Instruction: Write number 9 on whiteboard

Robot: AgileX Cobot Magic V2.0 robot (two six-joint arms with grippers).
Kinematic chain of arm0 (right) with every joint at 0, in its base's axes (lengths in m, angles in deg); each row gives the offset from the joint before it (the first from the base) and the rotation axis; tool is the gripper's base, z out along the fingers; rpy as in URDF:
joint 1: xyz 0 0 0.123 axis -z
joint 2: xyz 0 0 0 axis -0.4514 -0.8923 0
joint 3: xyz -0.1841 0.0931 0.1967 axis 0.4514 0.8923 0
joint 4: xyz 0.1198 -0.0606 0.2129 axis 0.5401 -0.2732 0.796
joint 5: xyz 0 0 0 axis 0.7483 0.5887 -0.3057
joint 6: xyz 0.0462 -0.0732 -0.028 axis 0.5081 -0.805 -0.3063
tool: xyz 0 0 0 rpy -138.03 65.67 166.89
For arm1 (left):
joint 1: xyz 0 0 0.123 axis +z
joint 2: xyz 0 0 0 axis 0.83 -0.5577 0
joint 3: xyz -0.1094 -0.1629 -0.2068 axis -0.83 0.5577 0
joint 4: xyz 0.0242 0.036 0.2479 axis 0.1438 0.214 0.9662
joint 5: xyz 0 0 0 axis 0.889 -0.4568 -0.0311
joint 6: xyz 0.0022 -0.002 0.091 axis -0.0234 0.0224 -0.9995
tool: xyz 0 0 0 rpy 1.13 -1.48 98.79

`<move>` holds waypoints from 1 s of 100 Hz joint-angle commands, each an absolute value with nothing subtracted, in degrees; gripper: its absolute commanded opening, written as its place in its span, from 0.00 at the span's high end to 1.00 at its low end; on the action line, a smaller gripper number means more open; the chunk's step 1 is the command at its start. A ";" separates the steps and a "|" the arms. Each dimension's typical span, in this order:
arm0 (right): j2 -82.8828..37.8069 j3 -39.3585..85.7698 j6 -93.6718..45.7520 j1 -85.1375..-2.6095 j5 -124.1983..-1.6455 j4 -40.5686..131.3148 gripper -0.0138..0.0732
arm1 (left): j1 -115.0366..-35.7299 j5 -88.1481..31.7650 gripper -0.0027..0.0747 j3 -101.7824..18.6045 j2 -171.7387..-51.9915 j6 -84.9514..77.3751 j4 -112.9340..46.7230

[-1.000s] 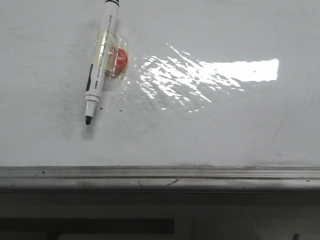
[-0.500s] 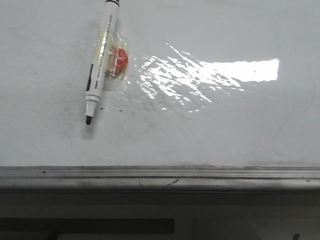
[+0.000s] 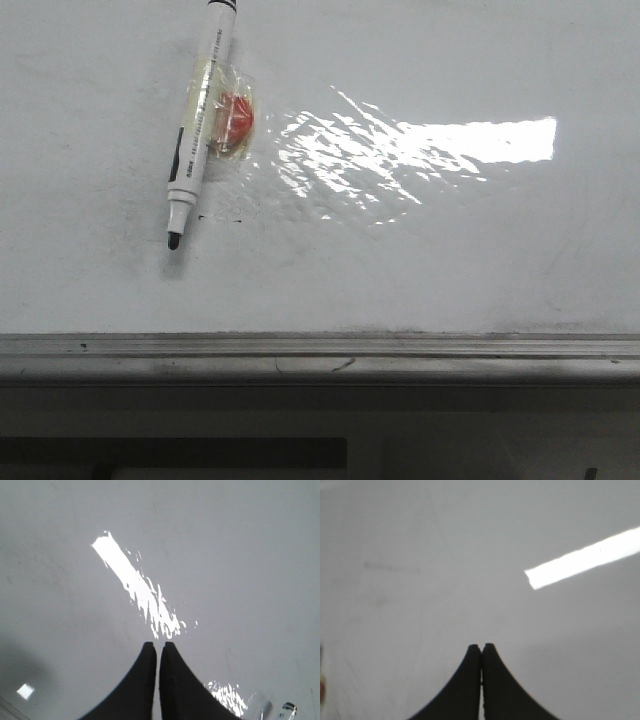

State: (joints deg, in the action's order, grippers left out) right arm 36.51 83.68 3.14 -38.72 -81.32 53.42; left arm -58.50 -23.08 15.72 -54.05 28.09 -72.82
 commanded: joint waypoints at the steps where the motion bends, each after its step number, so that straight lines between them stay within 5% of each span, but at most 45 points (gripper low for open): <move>1: 37.31 78.31 3.62 -38.39 -88.15 57.99 0.91 | -59.49 -25.62 0.99 13.50 -52.57 23.69 -73.77; 21: 33.20 61.60 -2.50 -38.39 -63.08 40.73 0.90 | -60.11 -35.56 0.99 0.01 -61.04 5.76 -61.14; 35: 27.10 53.52 -3.11 -38.39 -52.27 32.85 0.67 | -60.11 -41.30 0.97 -8.37 -73.06 3.38 -51.39; 54: 19.80 48.91 -3.21 -38.39 -42.86 32.13 0.36 | -64.70 -47.73 0.55 -15.01 -86.84 -2.42 -49.34; 61: 18.76 48.77 -3.21 -38.39 -41.89 32.24 0.36 | -67.10 -48.87 0.46 -16.00 -91.60 -2.42 -50.64; 82: 18.61 48.77 -3.21 -38.39 -41.94 32.24 0.36 | -78.88 -50.03 0.46 -19.11 -103.77 -2.42 -59.16; 100: 18.61 48.77 -3.21 -38.39 -41.85 32.24 0.36 | -91.38 -36.81 0.46 -20.90 -109.86 -2.42 -62.45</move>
State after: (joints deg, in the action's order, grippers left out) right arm 19.66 50.57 -2.54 -38.72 -37.94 32.89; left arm -86.64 -44.93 -18.36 -108.28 -2.12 -58.53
